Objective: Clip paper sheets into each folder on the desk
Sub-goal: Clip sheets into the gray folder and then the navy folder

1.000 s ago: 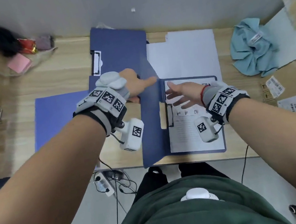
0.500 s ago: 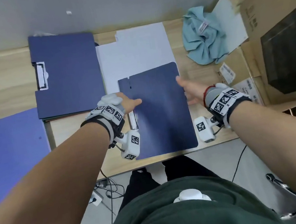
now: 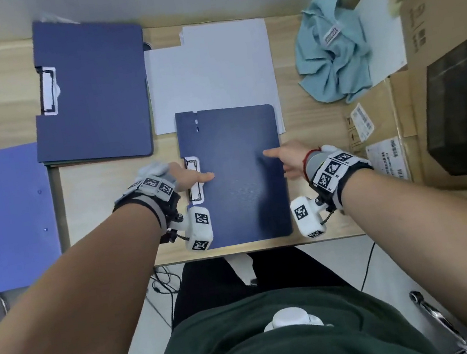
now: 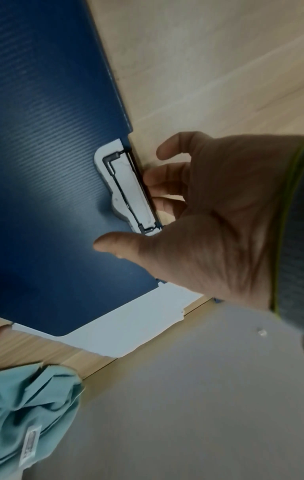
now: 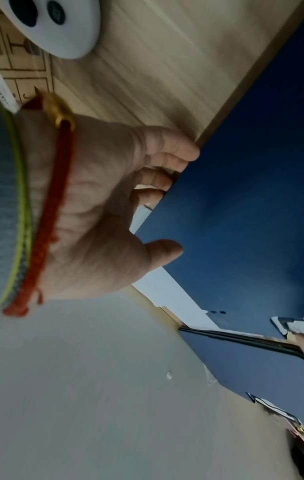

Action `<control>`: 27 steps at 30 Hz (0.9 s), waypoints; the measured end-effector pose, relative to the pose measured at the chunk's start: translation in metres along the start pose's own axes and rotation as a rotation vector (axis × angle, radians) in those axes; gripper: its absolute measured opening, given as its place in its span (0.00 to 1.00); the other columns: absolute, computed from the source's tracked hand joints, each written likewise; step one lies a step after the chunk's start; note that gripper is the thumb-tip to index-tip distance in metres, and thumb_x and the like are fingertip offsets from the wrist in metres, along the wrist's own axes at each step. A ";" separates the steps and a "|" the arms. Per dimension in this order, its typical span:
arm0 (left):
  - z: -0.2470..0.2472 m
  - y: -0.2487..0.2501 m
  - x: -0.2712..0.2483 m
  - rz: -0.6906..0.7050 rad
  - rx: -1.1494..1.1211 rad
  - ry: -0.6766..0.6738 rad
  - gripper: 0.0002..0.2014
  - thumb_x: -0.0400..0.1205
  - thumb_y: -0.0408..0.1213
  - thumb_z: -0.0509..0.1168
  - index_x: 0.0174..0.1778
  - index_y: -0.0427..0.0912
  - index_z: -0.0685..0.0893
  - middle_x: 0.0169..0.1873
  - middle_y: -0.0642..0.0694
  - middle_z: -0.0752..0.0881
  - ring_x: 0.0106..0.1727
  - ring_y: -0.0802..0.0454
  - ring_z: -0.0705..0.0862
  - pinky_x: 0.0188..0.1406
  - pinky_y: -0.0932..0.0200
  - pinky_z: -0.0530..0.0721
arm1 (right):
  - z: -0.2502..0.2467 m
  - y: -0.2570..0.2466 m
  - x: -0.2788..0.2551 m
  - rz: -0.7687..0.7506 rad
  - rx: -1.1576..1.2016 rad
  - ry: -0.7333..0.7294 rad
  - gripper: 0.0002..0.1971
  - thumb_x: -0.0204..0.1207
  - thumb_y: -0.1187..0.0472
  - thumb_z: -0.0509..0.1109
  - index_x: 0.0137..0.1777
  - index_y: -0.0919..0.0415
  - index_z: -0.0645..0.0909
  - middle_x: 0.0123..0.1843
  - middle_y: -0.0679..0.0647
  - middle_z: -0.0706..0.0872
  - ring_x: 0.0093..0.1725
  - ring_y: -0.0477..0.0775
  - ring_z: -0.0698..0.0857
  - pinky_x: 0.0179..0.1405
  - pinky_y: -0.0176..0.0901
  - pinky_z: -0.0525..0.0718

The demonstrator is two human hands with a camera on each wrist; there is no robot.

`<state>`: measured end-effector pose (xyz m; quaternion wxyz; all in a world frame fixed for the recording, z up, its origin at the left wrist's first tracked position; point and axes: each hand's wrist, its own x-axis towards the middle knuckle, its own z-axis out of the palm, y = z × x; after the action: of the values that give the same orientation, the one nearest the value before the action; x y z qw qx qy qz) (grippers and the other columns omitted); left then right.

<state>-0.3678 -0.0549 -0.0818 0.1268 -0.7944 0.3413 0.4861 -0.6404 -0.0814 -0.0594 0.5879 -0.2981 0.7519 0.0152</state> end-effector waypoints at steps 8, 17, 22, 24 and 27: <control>-0.022 0.030 -0.031 0.267 -0.243 0.139 0.30 0.76 0.53 0.69 0.71 0.43 0.76 0.64 0.43 0.85 0.63 0.39 0.83 0.66 0.40 0.81 | 0.004 -0.016 -0.010 -0.066 0.020 0.004 0.27 0.72 0.45 0.74 0.70 0.53 0.77 0.65 0.50 0.83 0.61 0.55 0.81 0.58 0.52 0.84; -0.160 0.015 -0.042 0.384 -0.305 0.413 0.19 0.81 0.45 0.69 0.62 0.37 0.80 0.52 0.43 0.85 0.51 0.43 0.82 0.49 0.55 0.77 | 0.048 -0.090 -0.055 -0.247 0.078 -0.210 0.04 0.84 0.60 0.67 0.54 0.58 0.81 0.52 0.54 0.86 0.45 0.56 0.86 0.53 0.51 0.87; -0.224 -0.019 -0.019 0.307 -0.193 0.387 0.25 0.69 0.55 0.74 0.54 0.41 0.86 0.47 0.44 0.89 0.49 0.41 0.87 0.56 0.48 0.85 | 0.091 -0.125 -0.065 -0.332 0.117 -0.219 0.13 0.85 0.64 0.64 0.37 0.55 0.75 0.40 0.53 0.85 0.38 0.53 0.85 0.46 0.48 0.86; -0.245 -0.046 0.024 0.225 -0.091 0.377 0.35 0.54 0.69 0.72 0.48 0.47 0.88 0.46 0.46 0.91 0.46 0.42 0.88 0.54 0.46 0.87 | 0.112 -0.148 -0.063 -0.350 0.168 -0.209 0.11 0.85 0.66 0.63 0.40 0.55 0.76 0.42 0.52 0.85 0.40 0.53 0.85 0.42 0.45 0.85; -0.252 -0.072 0.039 0.143 -0.022 0.327 0.38 0.49 0.73 0.72 0.46 0.49 0.88 0.43 0.47 0.91 0.43 0.41 0.88 0.52 0.46 0.88 | 0.129 -0.175 -0.056 -0.371 0.169 -0.189 0.07 0.85 0.66 0.63 0.46 0.56 0.76 0.44 0.53 0.85 0.40 0.52 0.85 0.39 0.43 0.86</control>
<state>-0.1352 -0.1526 0.0003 0.0261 -0.8379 0.4077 0.3619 -0.4386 -0.1528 0.0078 0.6713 -0.3782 0.6243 -0.1283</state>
